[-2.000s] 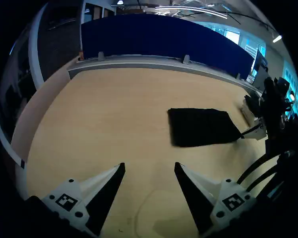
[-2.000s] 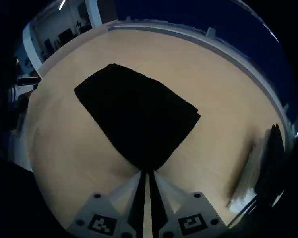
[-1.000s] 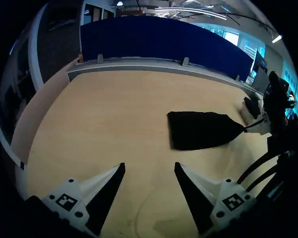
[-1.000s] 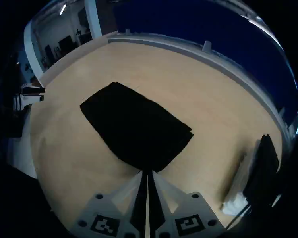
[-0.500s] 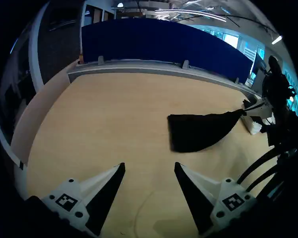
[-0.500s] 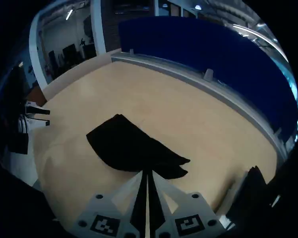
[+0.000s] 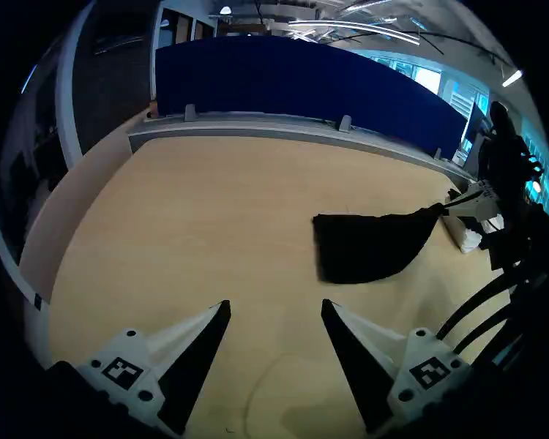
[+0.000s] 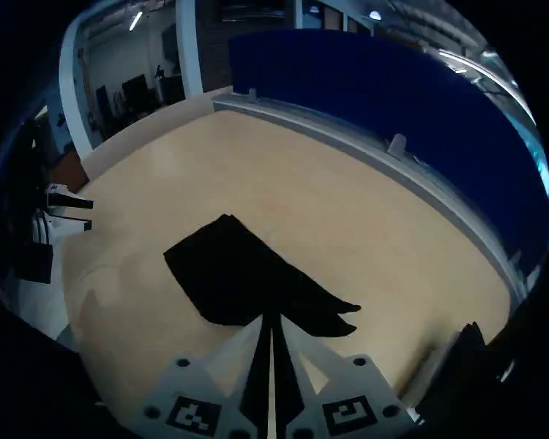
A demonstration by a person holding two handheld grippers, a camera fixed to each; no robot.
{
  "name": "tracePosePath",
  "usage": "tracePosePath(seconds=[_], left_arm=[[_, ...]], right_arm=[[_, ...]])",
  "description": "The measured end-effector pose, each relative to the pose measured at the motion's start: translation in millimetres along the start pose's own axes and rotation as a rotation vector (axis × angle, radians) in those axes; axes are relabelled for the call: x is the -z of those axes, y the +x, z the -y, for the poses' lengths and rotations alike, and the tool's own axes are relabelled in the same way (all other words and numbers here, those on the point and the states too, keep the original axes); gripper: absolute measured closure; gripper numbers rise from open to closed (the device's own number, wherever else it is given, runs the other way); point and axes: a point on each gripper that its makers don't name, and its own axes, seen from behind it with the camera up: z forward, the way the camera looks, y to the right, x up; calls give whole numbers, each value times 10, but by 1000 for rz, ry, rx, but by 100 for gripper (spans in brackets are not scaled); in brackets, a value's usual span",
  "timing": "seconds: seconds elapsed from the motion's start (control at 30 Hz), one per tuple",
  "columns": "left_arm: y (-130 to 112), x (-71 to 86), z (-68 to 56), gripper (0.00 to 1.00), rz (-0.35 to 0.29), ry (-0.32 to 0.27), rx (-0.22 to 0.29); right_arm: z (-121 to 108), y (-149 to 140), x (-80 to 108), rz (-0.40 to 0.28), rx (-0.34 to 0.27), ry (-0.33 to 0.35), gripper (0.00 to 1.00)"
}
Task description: Fold towel
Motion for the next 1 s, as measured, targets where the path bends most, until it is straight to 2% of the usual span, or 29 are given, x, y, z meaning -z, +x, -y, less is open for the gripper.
tracePosePath(seconds=[0.27, 0.67, 0.87, 1.0], left_arm=[[37, 11, 45, 8, -15, -6, 13], [95, 29, 194, 8, -35, -4, 41], [90, 75, 268, 8, -37, 1, 44], [78, 114, 330, 8, -40, 9, 44]], right_arm=[[188, 197, -163, 5, 46, 27, 99], [422, 394, -410, 25, 94, 65, 99], [678, 465, -606, 45, 130, 103, 99], [928, 474, -784, 69, 165, 142, 99]])
